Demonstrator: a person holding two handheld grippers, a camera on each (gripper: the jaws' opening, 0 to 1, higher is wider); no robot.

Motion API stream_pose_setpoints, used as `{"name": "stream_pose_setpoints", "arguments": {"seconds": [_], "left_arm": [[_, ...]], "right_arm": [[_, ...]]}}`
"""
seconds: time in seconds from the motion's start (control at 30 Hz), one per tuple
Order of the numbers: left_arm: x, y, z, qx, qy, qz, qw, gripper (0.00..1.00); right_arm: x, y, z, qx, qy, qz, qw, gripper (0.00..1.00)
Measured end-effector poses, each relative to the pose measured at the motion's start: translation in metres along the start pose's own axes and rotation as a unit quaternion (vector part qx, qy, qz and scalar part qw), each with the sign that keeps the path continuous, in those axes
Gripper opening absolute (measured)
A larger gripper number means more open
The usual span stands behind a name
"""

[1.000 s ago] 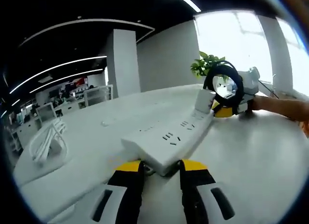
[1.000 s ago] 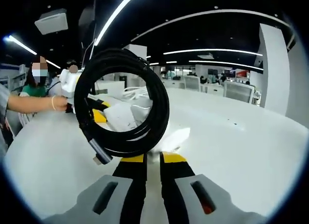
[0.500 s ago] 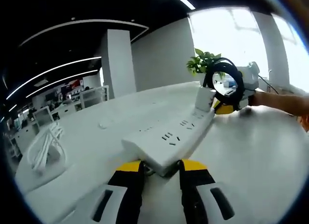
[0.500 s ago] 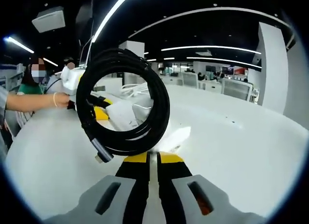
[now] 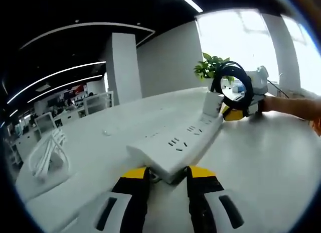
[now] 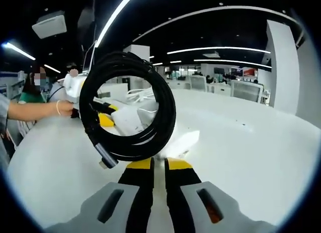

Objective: Straighten the power strip on the desk, plug the charger into it

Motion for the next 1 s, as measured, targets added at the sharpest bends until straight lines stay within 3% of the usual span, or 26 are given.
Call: {"name": "stream_pose_setpoints", "arguments": {"seconds": [0.17,0.57,0.7,0.83,1.0], "left_arm": [[-0.001,-0.001,-0.001,0.025,0.009,-0.008,0.9996,0.34],[-0.006,-0.004,0.001,0.025,0.011,-0.013,0.9995,0.37],[-0.008,-0.001,0.002,0.022,0.013,-0.006,0.9997,0.46],[-0.01,0.002,0.003,0.019,0.011,-0.001,0.9997,0.47],[-0.012,0.005,0.003,0.019,0.011,0.004,0.9997,0.52]], "right_arm": [[0.001,-0.001,0.0,-0.009,0.0,-0.001,1.0,0.1],[-0.004,0.003,0.0,-0.008,0.011,0.0,0.9999,0.17],[-0.007,0.004,0.0,-0.004,0.015,0.002,0.9999,0.21],[-0.009,0.005,0.001,0.006,0.02,-0.005,0.9998,0.28],[-0.011,0.006,0.0,0.005,0.026,0.003,0.9996,0.31]]}}
Point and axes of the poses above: the point that each gripper's makers call its tool centre point, and the gripper's own axes: x roughly forward along the fingers, y roughly to its right, z roughly out of its underside, the point moved 7 cm from there along -x, roughly backward along the fingers, and after that the axes turned 10 degrees about -x, right-handed, at the moved point
